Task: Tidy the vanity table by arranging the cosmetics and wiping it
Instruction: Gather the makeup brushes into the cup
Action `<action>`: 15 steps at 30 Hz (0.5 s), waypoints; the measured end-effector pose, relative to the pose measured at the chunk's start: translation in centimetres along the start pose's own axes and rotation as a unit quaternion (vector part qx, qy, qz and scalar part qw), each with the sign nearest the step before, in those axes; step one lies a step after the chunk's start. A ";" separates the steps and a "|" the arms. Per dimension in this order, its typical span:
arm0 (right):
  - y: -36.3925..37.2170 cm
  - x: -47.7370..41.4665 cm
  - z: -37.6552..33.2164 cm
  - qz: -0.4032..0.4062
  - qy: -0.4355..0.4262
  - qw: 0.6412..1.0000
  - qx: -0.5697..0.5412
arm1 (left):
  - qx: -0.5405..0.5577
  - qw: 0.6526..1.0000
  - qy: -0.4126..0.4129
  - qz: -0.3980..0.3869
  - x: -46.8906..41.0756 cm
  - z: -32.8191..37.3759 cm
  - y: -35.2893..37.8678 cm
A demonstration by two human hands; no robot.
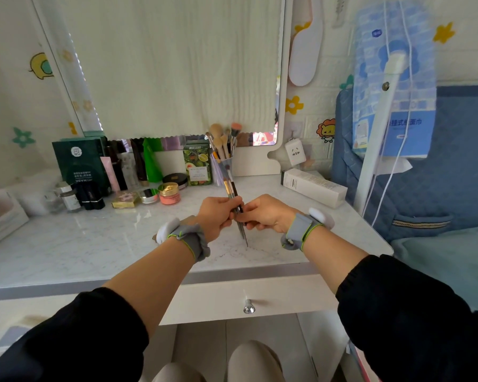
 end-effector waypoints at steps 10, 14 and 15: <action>-0.3 -0.4 -1.1 0.066 -0.086 0.994 -0.026 | -0.142 0.970 0.197 0.018 0.6 3.3 -0.7; 0.6 -0.4 -0.1 0.049 -0.082 0.995 0.017 | -0.157 0.971 0.182 0.008 0.7 2.0 -0.9; 0.8 -0.3 0.2 0.045 -0.079 0.995 0.028 | -0.160 0.971 0.177 0.009 0.7 1.8 -0.9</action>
Point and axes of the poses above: each hand's wrist, its own x-axis away from the middle knuckle, its own y-axis out of the palm, z = x × y, the point moved 6 cm from there along -x, towards the middle knuckle, and after that the axes turned 7 degrees about z, right-handed, at the moved point
